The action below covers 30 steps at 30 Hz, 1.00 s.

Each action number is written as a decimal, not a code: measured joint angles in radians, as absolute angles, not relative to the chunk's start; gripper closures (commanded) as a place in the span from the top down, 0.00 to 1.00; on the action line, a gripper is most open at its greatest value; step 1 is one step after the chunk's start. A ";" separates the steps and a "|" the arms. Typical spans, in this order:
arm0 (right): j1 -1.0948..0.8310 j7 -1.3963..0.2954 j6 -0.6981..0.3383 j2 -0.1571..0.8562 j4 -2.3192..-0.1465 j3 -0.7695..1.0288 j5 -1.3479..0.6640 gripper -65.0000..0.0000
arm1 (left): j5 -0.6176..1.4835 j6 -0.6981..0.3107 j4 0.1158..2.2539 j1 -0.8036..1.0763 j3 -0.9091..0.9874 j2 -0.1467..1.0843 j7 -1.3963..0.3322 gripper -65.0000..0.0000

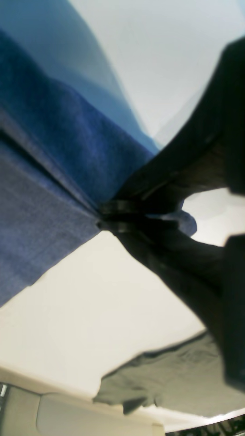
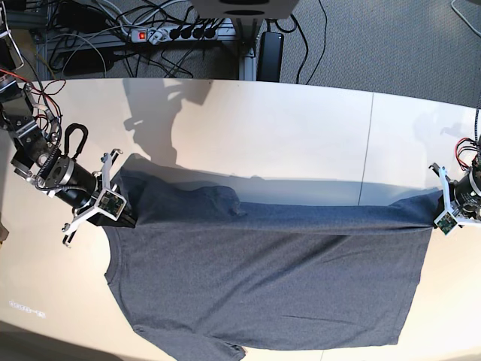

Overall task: Fold the T-shirt properly
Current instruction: 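Lift and pull the held shoulder edge across the shirt with both grippers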

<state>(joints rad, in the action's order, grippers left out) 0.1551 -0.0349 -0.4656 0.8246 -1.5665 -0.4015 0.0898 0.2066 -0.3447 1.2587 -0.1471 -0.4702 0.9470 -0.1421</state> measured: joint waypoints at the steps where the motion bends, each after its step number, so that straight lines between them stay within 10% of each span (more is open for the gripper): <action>1: 0.155 -0.035 -0.466 0.825 -1.567 -0.402 0.090 0.00 | 0.207 -0.346 1.256 -0.147 -0.470 0.943 -0.142 0.00; 30: 0.499 -0.038 -0.471 0.691 -1.245 -0.688 0.138 0.00 | 0.136 -0.407 1.200 -0.348 -0.715 0.930 -0.149 0.00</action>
